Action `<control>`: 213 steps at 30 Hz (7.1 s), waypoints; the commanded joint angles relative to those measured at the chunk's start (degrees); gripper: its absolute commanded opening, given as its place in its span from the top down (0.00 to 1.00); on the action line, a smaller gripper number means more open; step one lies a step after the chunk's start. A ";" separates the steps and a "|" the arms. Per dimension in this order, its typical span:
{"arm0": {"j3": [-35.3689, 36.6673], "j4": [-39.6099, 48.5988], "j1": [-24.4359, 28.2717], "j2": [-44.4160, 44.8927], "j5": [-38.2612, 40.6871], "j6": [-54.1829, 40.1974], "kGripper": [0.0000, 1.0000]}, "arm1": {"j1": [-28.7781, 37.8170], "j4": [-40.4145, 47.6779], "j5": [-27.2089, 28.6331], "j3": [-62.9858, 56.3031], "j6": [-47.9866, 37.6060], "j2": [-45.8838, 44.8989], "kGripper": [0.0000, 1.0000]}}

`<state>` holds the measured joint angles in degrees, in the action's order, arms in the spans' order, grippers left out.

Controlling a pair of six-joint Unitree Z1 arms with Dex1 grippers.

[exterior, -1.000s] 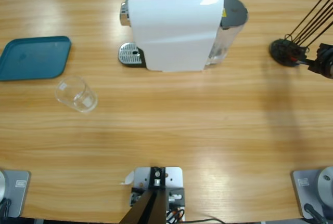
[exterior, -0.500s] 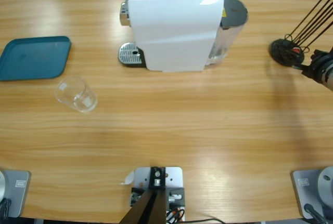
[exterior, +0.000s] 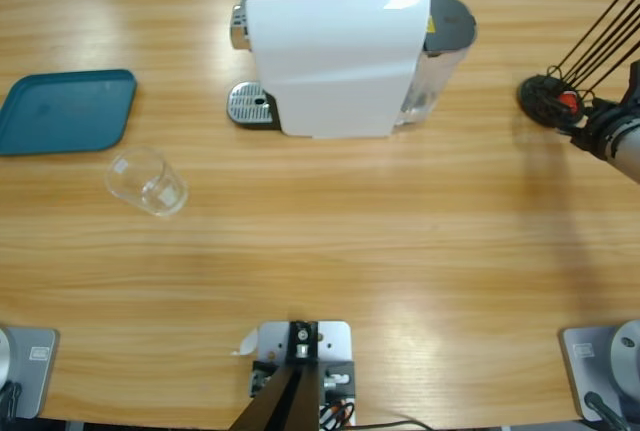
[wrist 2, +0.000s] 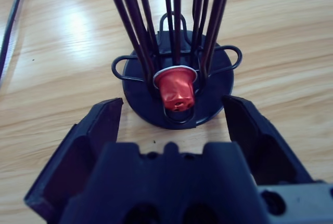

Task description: Pour coffee

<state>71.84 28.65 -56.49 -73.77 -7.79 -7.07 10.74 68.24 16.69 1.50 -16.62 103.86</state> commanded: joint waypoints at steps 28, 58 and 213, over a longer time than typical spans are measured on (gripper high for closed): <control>0.41 0.51 -1.52 -3.57 -0.55 0.65 0.05 | -3.62 5.24 -1.56 -0.85 2.29 6.08 0.91; -2.49 0.44 -3.28 -2.17 -0.83 2.06 0.05 | -4.50 -13.27 -1.68 2.21 4.12 -16.32 1.00; -4.97 1.78 -7.39 -0.73 -2.59 5.77 0.05 | 28.69 -86.79 -7.04 55.37 33.83 -39.42 1.00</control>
<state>69.05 27.93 -63.40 -77.00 -9.16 -1.60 26.83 -9.03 14.37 46.78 5.53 58.67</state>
